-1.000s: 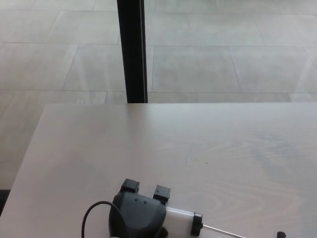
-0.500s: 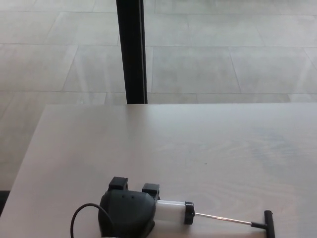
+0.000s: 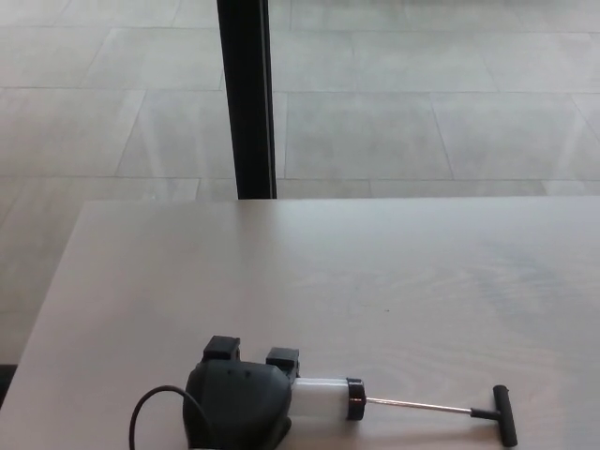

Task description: The robot uses its left hand to lift the air pump kept on the middle of the desk and use the right hand to compress the handle

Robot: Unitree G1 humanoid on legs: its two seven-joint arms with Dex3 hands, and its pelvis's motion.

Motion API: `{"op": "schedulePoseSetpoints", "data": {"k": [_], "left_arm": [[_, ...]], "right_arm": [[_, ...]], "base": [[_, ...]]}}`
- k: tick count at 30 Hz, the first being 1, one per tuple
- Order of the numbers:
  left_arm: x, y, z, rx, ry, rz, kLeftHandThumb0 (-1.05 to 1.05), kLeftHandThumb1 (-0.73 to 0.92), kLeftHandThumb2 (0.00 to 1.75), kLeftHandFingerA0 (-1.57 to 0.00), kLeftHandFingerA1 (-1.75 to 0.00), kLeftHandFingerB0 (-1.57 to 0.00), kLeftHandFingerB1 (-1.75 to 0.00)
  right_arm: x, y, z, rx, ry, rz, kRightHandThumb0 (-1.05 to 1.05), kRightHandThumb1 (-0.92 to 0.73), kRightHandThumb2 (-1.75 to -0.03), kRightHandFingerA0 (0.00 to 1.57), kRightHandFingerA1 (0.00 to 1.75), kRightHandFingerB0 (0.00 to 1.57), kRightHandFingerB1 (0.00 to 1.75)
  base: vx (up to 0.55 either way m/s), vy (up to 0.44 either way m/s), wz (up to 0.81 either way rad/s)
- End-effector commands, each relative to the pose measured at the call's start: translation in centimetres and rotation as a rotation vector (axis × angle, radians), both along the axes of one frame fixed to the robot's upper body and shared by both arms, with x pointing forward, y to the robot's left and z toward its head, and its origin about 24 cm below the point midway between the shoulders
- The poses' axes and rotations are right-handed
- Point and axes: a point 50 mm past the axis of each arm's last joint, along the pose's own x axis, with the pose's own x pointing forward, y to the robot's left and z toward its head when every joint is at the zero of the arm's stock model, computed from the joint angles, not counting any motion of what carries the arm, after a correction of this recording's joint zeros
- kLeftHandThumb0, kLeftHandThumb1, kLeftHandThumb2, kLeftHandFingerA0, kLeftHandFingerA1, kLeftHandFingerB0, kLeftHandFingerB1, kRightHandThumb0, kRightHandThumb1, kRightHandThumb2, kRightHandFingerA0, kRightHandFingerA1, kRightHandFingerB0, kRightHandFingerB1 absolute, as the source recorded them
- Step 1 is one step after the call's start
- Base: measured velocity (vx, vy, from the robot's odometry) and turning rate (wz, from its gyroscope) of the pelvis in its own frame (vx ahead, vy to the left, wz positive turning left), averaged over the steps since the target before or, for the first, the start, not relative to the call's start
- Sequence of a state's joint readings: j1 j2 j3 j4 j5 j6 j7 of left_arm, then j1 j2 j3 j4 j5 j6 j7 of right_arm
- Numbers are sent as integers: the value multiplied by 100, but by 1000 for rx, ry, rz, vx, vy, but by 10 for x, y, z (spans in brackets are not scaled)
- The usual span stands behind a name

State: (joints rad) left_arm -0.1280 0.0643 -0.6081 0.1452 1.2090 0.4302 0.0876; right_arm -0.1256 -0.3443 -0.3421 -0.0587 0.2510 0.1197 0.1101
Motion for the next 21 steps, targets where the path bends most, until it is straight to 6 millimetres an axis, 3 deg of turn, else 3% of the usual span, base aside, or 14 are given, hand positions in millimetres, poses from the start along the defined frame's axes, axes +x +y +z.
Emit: {"op": "schedulePoseSetpoints", "data": {"k": [1,2,5,6,7,8,9,12,17,18,21], "left_arm": [[-24,12,-40,-99,218,4,-27,78,75,-80,-155,-72,-92],[-23,13,-39,-129,208,-3,-25,78,78,-78,-174,-70,-124],[-20,16,-35,-213,179,-6,-23,73,86,-81,-175,-71,-129],[-17,17,-31,-223,168,-9,-21,69,86,-80,-175,-73,-115],[-14,19,-26,-240,139,-27,-19,66,90,-81,-175,-75,-124],[-10,19,-19,-275,112,-40,-16,59,97,-81,-175,-69,-153],[-7,19,-14,-327,86,-43,-13,56,104,-83,-175,-72,-157],[-2,19,-4,-392,74,-39,-20,62,108,-79,-175,-69,-160],[13,17,22,-463,-30,-45,-18,54,117,-85,-175,-65,-172],[16,18,26,-481,-39,-41,-18,53,122,-83,-175,-69,-162],[23,21,34,-478,-80,-39,-15,54,122,-86,-175,-74,-160]], "right_arm": [[1,0,-2,21,10,-12,-59,-83,-65,62,76,65,44],[2,0,-2,22,17,-9,-59,-84,-65,61,74,63,43],[4,0,-2,27,34,-6,-59,-83,-65,61,73,61,44],[5,1,-1,29,38,-5,-58,-84,-65,61,72,58,44],[7,2,-1,21,50,-4,-59,-85,-65,61,71,56,43],[8,2,-2,10,78,4,-64,-87,-67,55,60,49,40],[9,2,-3,22,98,16,-64,-88,-66,53,60,47,39],[9,5,-7,21,127,58,-65,-91,-67,45,57,39,38],[14,19,-12,-20,167,73,-70,-92,-70,42,47,33,35],[15,21,-13,-26,169,77,-73,-92,-71,39,45,31,35],[21,27,-15,-37,178,82,-81,-92,-76,30,42,25,33]], "base": [[0,0,0],[0,0,0],[0,0,0],[0,0,0],[0,0,0],[0,0,0],[0,0,0],[0,0,0],[0,0,0],[0,0,0],[0,0,0]]}}
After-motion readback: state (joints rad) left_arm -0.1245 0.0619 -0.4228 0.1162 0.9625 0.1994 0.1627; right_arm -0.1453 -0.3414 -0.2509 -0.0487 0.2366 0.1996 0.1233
